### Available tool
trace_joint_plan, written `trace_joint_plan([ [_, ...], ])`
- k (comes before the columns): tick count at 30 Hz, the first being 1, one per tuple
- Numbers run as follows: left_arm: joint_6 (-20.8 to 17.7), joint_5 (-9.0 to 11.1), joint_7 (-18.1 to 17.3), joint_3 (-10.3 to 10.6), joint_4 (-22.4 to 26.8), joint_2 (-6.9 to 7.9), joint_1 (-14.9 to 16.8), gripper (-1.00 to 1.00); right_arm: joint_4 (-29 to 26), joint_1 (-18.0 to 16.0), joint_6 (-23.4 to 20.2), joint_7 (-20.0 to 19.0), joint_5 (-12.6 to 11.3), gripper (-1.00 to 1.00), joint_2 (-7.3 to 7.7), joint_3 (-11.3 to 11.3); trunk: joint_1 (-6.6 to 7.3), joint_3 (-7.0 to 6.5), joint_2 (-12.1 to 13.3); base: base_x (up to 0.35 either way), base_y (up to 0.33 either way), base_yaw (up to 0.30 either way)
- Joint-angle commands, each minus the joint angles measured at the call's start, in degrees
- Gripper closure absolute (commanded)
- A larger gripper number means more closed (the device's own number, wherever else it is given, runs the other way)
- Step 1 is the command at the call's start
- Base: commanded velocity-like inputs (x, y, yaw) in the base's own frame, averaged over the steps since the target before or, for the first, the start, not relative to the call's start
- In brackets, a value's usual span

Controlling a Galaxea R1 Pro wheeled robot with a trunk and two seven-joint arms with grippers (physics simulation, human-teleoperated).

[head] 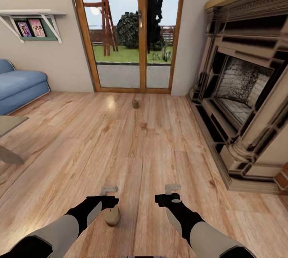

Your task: Place each of the two pumpkins and all three candles from the living room inside a cabinet in the living room (use any cabinet), then make sure every cabinet is closed, and position the cauldron so it is next to a table in the living room.

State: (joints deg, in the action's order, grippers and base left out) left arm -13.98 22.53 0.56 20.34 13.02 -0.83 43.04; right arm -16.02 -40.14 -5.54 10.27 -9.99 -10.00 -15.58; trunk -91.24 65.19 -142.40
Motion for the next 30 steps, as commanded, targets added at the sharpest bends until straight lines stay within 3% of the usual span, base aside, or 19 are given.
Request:
trace_joint_plan([
  [1,-0.3,0.4,0.1,0.3,0.1,0.04,0.0,-1.0,-0.1,0.0,-0.3,0.5,-0.5,-1.0,0.0,-0.5,-0.21,0.23,-0.4,0.0,0.0,0.0],
  [9,-0.2,0.4,0.1,0.2,0.1,0.04,0.0,-1.0,-1.0,0.0,-0.5,0.5,-0.5,-1.0,0.0,-0.5,-0.59,1.74,-0.9,0.0,0.0,0.0],
  [10,-0.2,0.4,0.1,0.2,0.1,0.04,0.0,-1.0,-6.2,0.0,-3.3,1.1,-0.5,-1.0,0.0,-0.6,-0.59,1.74,-0.9,0.0,0.0,0.0],
  [12,-0.2,0.3,0.1,0.2,0.1,0.04,0.0,-1.0,-15.2,0.0,-14.4,3.4,-0.5,-1.0,0.0,-0.6,-0.59,1.74,-0.9,0.0,0.0,0.0],
  [14,-0.2,0.3,0.1,0.3,0.1,0.04,0.0,-1.0,-21.4,0.0,-21.8,4.9,-0.6,-1.0,0.0,-0.6,-0.59,1.74,-0.9,0.0,0.0,0.0],
  [17,-0.2,0.3,0.1,0.3,0.1,0.04,0.0,-1.0,-27.9,0.0,-28.5,6.3,-0.6,-1.0,0.0,-0.6,-0.59,1.74,-0.9,0.0,0.0,0.0],
  [27,-0.3,0.4,0.7,0.2,0.1,0.23,0.0,-1.0,-29.6,0.0,-30.6,6.9,-0.6,-1.0,0.0,-2.1,-0.84,3.95,-1.1,0.0,0.0,0.0],
  [30,-0.3,0.5,0.7,0.1,0.1,0.56,0.0,-1.0,-29.6,0.0,-30.4,6.9,-0.6,-1.0,0.0,-3.4,-0.84,3.95,-1.1,0.0,0.0,0.0],
])
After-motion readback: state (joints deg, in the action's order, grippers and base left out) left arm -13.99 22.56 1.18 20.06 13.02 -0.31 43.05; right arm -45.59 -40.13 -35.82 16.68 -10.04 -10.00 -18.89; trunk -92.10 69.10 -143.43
